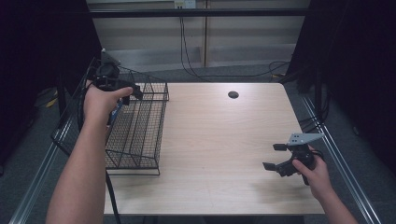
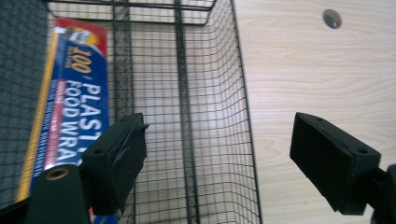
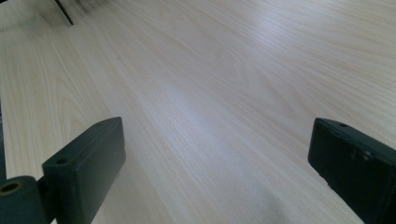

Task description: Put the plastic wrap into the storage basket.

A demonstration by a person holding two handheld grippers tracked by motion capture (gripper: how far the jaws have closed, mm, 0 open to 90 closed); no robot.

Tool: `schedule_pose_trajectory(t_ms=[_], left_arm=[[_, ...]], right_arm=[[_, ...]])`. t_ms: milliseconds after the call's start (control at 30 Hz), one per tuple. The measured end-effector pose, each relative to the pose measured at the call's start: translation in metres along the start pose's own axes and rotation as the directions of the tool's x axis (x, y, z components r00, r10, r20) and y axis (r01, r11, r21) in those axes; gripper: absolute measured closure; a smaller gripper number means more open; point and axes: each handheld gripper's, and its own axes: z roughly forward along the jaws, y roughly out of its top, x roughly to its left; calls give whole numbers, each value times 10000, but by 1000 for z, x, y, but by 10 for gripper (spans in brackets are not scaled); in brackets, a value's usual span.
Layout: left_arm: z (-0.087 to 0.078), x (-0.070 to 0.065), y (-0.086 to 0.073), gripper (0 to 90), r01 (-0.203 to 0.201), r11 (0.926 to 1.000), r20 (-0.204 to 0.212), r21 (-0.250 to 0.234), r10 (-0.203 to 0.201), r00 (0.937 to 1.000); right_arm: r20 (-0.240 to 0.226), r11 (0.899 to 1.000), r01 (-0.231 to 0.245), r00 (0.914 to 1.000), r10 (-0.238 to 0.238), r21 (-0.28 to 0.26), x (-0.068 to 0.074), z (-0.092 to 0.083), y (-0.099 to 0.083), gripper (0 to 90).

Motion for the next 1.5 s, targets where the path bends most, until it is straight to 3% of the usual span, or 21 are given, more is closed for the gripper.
schedule_pose_trajectory(t_ms=[400, 867, 1167, 1200, 1267, 1500], left_arm=[[10, -20, -8, 180, -638, 9980, 594, 30, 635, 9962], [16, -50, -14, 173, -1304, 9914, 1302, -58, 1301, 9829], [24, -66, -20, 169, -1840, 9829, 1672, -60, 1824, 9689], [26, -69, -22, 168, -2030, 9792, 1753, -37, 2005, 9639], [27, -72, -23, 167, -2006, 9796, 1798, -73, 1986, 9634], [36, -84, -29, 161, -2499, 9683, 2137, 42, 2433, 9461]], right_arm=[[-9, 10000, 23, 10000, -23, -58, 1, -1, 0, 40], [-15, 10000, 63, 10000, -63, -47, 2, 0, 1, 40], [-87, 10000, 85, 9999, -85, -30, 3, 0, 1, 40], [-100, 10000, 89, 9999, -90, -37, 3, 0, 1, 40], [-73, 9999, 112, 9999, -112, -42, 2, 0, 1, 40], [-93, 9999, 144, 9999, -144, -35, 3, 0, 1, 40]])
